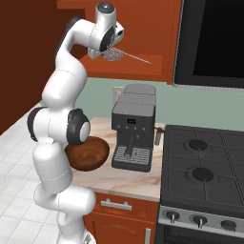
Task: Open the cabinet and setup a tea strainer by placing it in the bowl upright.
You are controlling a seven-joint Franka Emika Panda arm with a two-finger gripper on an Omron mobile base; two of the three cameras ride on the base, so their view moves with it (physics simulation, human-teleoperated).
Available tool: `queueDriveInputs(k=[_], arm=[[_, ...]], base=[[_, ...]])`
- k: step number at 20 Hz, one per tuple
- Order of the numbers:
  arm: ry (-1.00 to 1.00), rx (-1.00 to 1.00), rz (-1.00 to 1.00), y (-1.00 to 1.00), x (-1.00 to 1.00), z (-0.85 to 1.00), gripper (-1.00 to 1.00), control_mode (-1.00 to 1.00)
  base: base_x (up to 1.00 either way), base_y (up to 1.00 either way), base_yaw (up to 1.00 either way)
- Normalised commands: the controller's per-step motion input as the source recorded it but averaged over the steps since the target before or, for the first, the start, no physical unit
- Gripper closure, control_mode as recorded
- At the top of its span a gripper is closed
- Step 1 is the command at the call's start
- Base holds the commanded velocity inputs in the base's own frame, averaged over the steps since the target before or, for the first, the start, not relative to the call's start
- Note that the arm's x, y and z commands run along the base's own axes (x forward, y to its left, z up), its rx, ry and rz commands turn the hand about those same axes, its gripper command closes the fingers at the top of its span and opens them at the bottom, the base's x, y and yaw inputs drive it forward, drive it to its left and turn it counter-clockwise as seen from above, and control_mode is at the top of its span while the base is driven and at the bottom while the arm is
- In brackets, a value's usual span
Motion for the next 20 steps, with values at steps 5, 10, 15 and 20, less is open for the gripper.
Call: queueDriveInputs(k=[5,10,15,20], arm=[[0.0,0.0,0.05,0.0,0.02,0.0,1.0,-1.0],[0.0,0.0,0.01,0.0,0.01,-0.01,1.0,-1.0],[-0.08,0.05,0.0,0.0,0.0,-0.03,1.0,-1.0],[-0.18,0.19,-0.01,-0.03,-0.06,0.0,1.0,-1.0]], base=[[0.0,0.0,0.0],[0.0,0.0,0.0],[0.0,0.0,0.0],[0.0,0.0,0.0]])
